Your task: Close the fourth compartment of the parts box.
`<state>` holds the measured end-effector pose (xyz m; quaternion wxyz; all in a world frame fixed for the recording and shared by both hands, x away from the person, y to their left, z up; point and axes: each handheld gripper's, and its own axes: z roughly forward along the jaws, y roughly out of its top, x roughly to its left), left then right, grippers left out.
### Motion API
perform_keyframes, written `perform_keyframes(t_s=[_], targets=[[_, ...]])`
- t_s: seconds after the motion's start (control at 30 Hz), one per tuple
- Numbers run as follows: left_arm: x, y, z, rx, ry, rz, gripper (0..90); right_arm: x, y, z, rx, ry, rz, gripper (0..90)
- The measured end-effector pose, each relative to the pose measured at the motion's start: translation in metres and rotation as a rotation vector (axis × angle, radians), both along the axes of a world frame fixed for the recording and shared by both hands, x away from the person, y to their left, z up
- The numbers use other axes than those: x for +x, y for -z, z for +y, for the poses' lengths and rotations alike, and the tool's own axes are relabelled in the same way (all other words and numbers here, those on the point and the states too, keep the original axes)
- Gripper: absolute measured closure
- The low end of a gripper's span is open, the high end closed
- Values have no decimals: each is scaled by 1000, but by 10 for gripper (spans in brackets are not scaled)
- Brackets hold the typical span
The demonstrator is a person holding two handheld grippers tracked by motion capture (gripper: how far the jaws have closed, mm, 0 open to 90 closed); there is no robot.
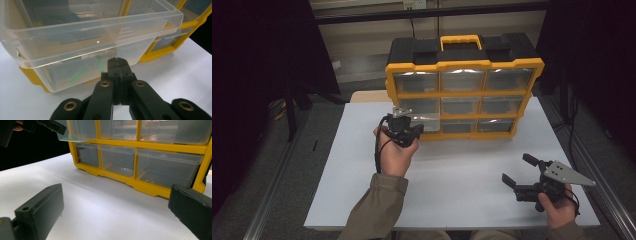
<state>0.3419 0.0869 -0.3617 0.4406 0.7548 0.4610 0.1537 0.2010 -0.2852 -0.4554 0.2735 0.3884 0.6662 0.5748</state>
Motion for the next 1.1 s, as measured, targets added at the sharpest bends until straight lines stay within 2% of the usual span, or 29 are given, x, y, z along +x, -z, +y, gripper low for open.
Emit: perform_keyframes(t_s=[0.23,0.47,1.1], targets=[[2,2,-1,-14,-11,-1,900,0,0,0,1,-1,-2,0],[4,3,-2,-3,-14,-6,900,0,0,0,1,1,1,0],[8,4,-6,-7,-20,-4,900,0,0,0,0,4,0,0]])
